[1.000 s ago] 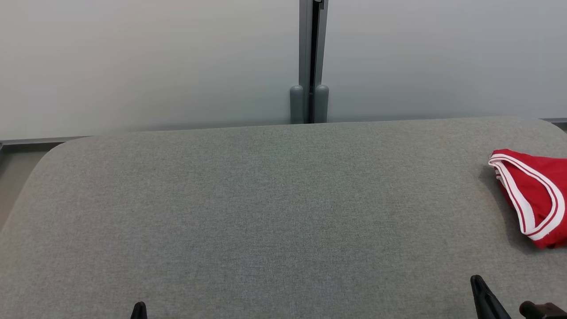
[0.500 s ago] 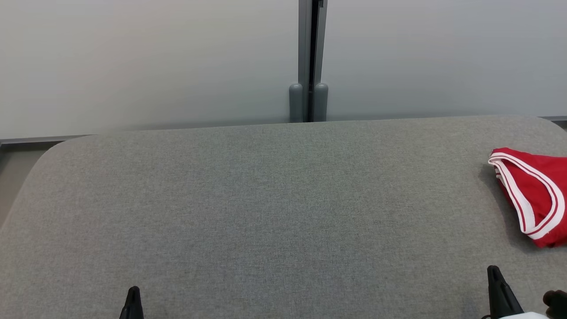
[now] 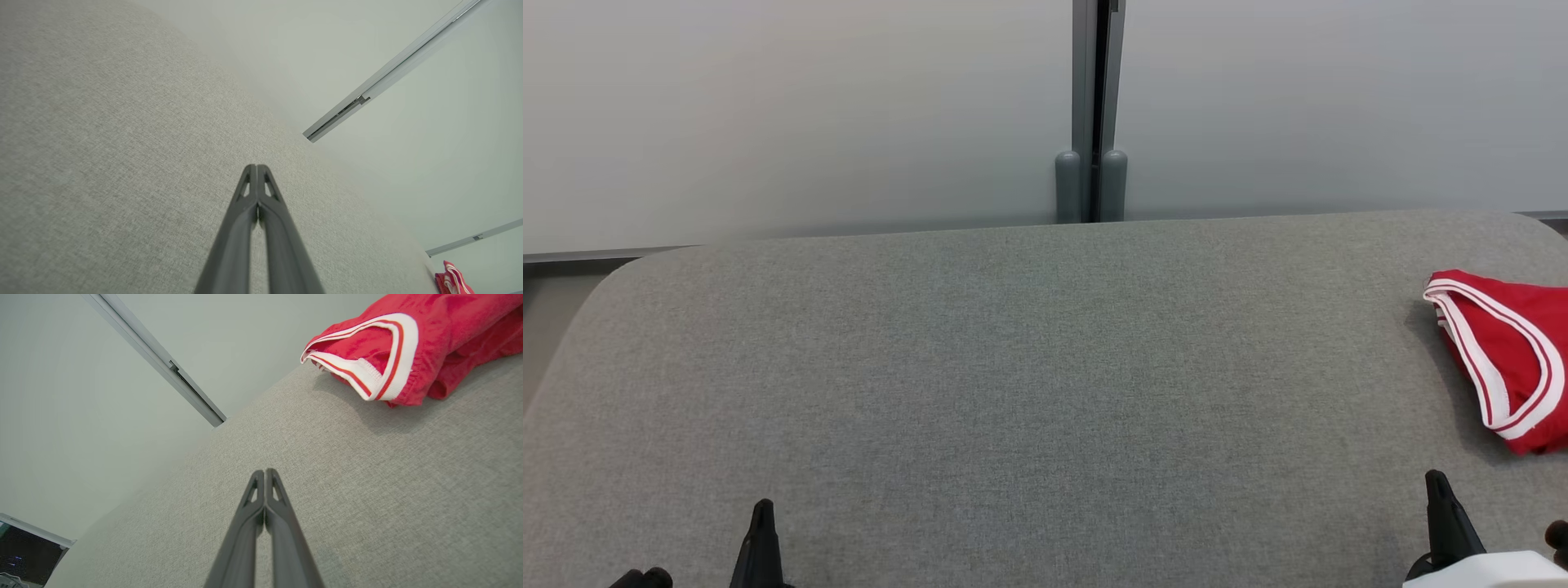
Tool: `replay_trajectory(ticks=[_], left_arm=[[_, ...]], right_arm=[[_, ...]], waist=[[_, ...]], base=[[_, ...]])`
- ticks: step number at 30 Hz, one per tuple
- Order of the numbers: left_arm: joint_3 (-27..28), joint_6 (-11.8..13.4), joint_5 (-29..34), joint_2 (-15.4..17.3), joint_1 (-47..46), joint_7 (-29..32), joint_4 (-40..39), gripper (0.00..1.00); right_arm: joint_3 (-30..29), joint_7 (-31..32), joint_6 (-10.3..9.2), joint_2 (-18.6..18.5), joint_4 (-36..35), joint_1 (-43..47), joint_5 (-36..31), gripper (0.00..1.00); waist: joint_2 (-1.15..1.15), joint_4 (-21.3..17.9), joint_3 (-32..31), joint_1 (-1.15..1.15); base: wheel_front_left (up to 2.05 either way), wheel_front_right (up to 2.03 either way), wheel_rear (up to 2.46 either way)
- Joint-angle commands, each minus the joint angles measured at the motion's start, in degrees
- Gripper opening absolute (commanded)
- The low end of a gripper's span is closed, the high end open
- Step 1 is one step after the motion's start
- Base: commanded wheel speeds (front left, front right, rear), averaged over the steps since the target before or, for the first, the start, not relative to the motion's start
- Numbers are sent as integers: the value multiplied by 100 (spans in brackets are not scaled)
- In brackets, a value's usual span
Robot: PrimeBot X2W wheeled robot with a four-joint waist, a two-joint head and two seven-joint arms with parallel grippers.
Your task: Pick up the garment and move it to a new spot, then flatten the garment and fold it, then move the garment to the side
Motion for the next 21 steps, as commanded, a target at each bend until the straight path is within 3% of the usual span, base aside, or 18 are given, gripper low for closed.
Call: replay_trajectory(ticks=[1, 21], left_arm=[[43, -52, -154, 42, -185, 32, -65, 0], [173, -207, -1469, 56, -539, 418, -52, 0]], right_arm=[[-33, 47, 1, -33, -100, -138, 183, 0], [-131, 421, 1, 10, -151, -383, 1662, 0]], waist=[[0, -1, 2, 0], [0, -14, 40, 0]], base=[[0, 0, 0], [0, 0, 0]])
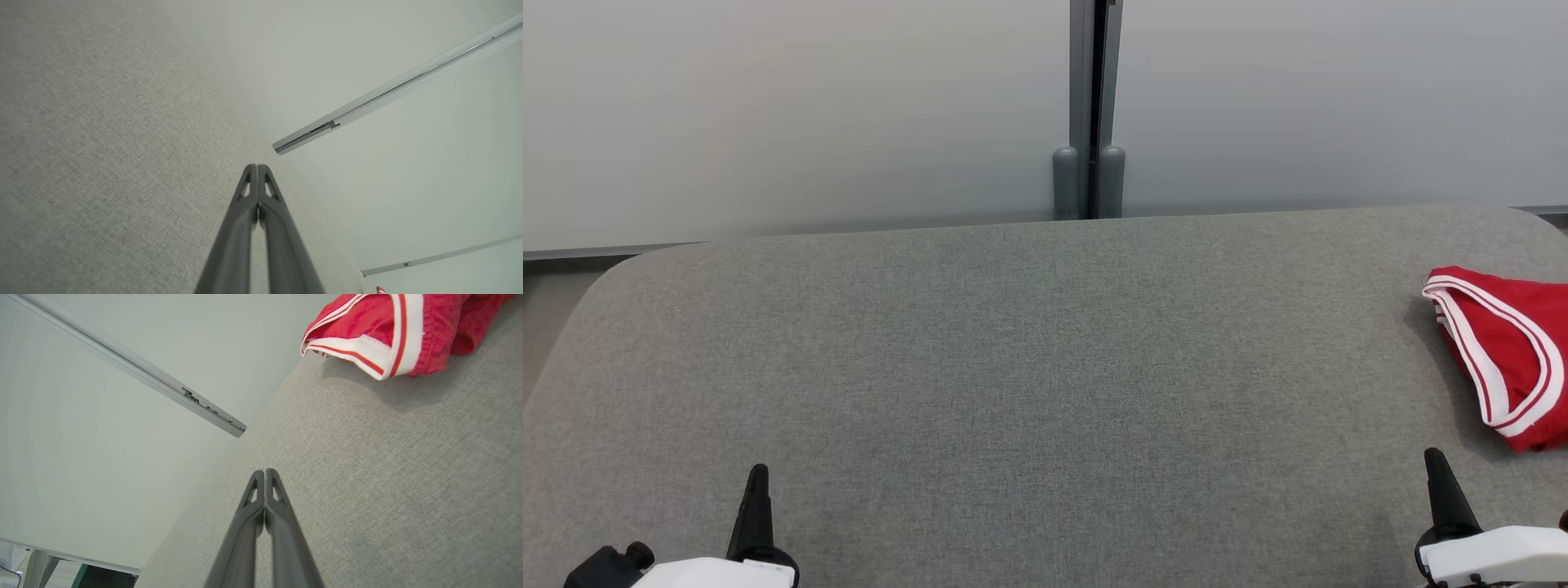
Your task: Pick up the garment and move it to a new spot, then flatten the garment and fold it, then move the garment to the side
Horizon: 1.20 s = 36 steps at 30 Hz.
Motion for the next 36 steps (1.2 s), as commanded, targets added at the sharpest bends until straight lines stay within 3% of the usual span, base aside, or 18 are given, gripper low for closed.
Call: replay_trajectory(ticks=[1, 36], left_arm=[[43, -56, -143, 37, -165, 33, -50, 0], [219, -262, -1909, 58, -650, 553, -27, 0]], right_arm=[[-38, 45, 1, -26, -77, -143, 171, 0], [-169, 554, 1, 34, -147, -465, 2159, 0]], waist=[[0, -1, 2, 0], [0, -25, 70, 0]], base=[[0, 0, 0], [0, 0, 0]])
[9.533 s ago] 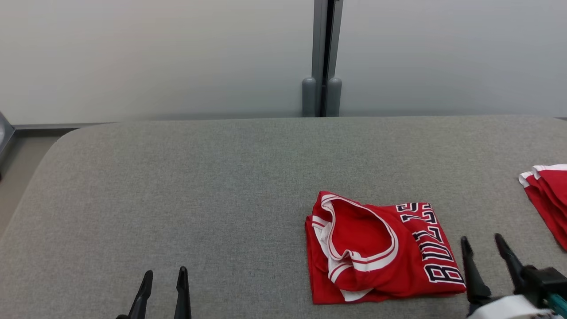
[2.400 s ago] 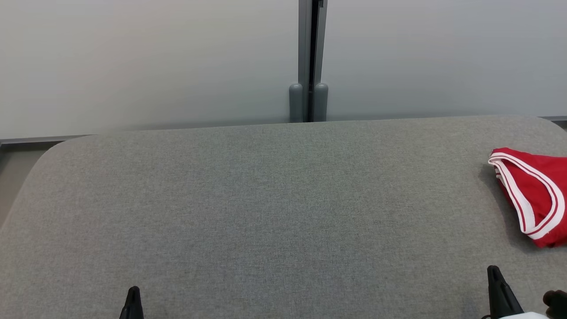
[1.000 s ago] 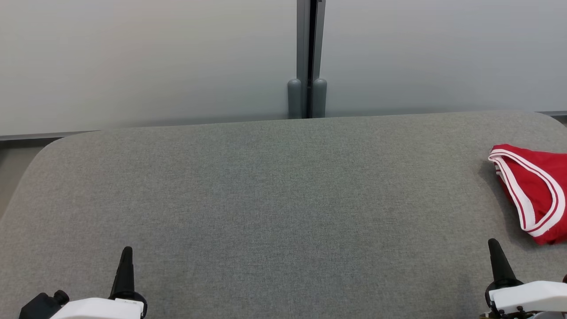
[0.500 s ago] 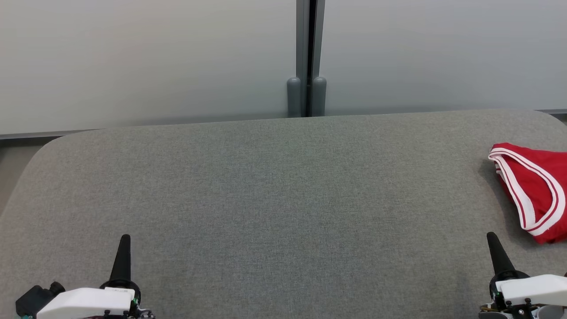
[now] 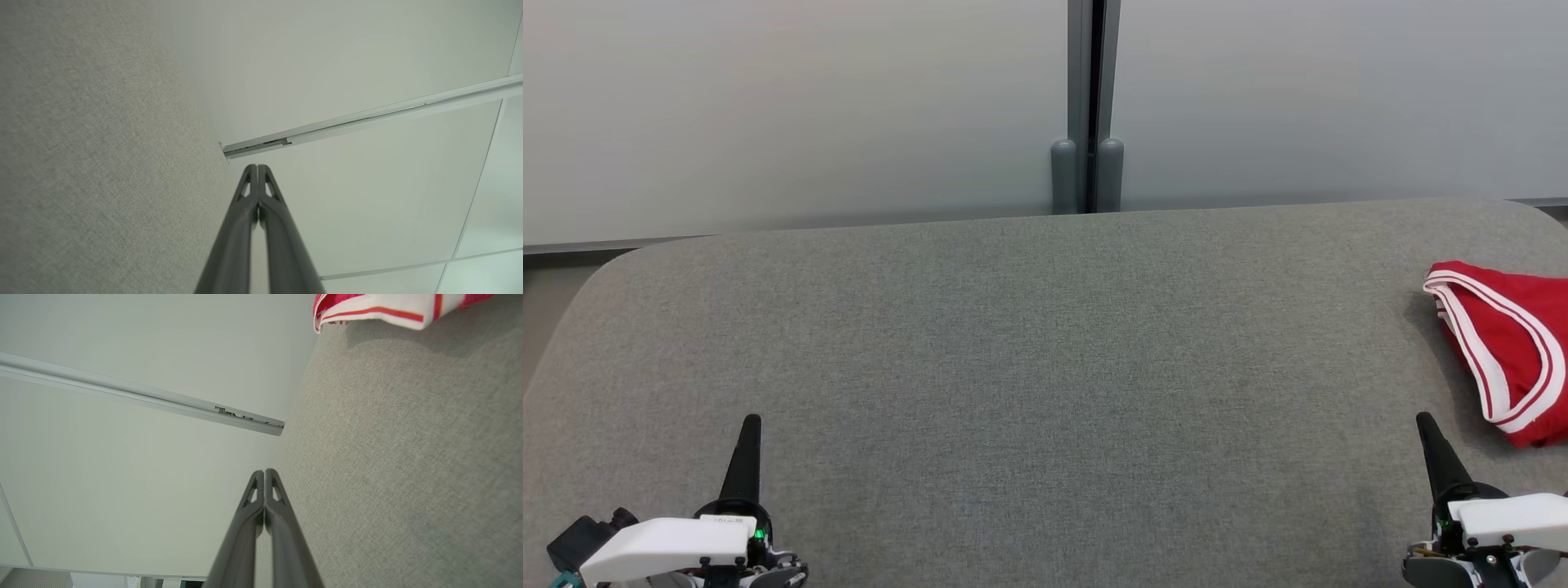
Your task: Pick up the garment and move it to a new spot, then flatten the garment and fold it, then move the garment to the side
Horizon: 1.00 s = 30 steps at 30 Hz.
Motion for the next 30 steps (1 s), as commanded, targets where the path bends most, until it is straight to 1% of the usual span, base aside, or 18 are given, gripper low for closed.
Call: replay_trajectory(ticks=[1, 30], left_arm=[[45, -49, -135, 37, -177, 39, -26, 0], [148, -177, -1216, 49, -456, 360, -6, 0]], right_arm=[[-39, 52, 2, -15, -66, -119, 159, 0], [-111, 357, 2, 21, -95, -310, 1369, 0]], waist=[[0, -1, 3, 0], [0, -20, 57, 0]], base=[[0, 0, 0], [0, 0, 0]])
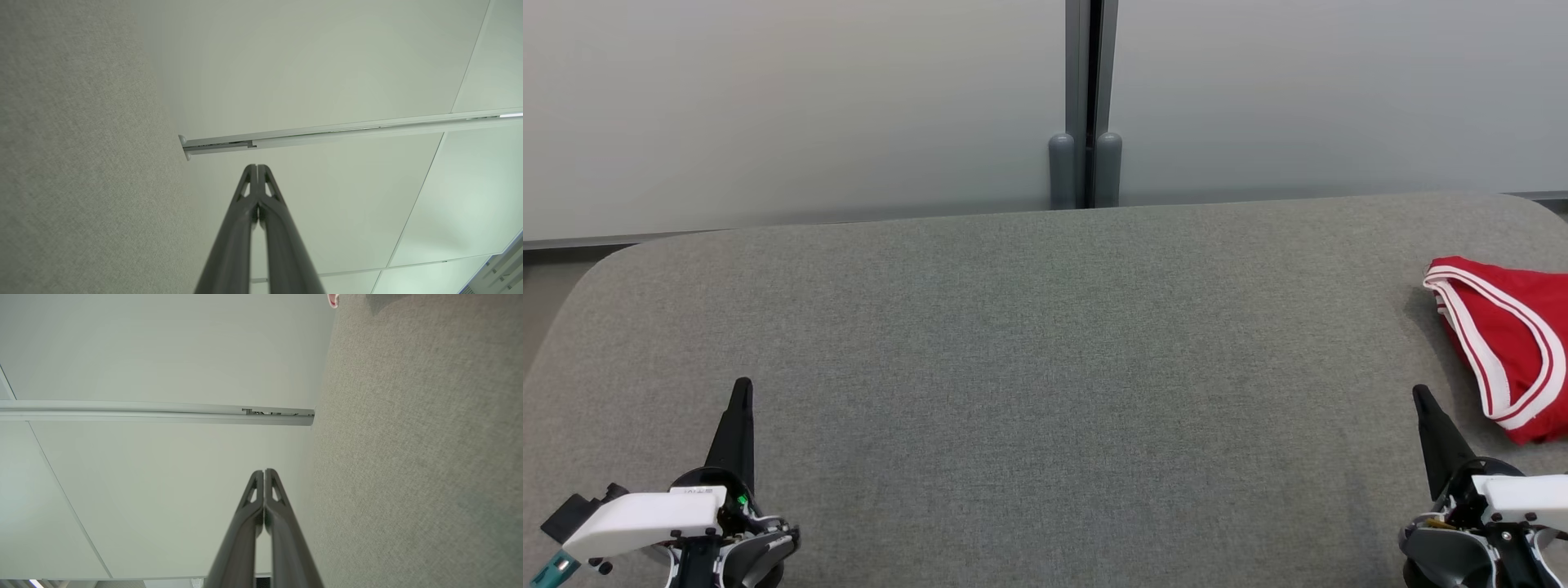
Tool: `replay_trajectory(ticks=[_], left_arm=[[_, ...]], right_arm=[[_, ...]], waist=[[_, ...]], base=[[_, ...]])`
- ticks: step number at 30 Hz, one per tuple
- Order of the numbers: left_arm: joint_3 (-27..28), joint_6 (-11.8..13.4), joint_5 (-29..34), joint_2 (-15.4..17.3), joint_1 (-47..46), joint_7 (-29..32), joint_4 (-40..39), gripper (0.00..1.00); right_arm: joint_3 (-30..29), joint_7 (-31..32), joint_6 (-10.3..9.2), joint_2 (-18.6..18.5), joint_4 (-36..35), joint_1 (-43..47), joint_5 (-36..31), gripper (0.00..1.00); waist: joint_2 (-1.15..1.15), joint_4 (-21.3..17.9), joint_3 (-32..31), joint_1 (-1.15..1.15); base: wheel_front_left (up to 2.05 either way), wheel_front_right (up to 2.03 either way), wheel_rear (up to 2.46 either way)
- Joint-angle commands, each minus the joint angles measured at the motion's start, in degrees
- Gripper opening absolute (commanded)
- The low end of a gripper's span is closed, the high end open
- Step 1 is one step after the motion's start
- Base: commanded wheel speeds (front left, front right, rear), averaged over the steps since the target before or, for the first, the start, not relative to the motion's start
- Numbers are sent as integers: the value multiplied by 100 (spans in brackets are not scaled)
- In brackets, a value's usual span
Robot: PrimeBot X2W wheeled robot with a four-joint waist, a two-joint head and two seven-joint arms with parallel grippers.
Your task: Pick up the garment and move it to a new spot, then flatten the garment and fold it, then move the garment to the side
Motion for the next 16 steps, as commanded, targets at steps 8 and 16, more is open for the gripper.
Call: replay_trajectory(ticks=[8, 16], left_arm=[[46, -57, -243, 35, -154, 77, -1, 0], [44, -57, -243, 35, -149, 77, -2, 0]], right_arm=[[-29, 77, 2, -10, -28, -99, 260, 0], [-28, 77, 2, -11, -28, -91, 261, 0]], waist=[[0, -4, 12, 0], [0, -4, 12, 0]], base=[[0, 0, 0], [0, 0, 0]])
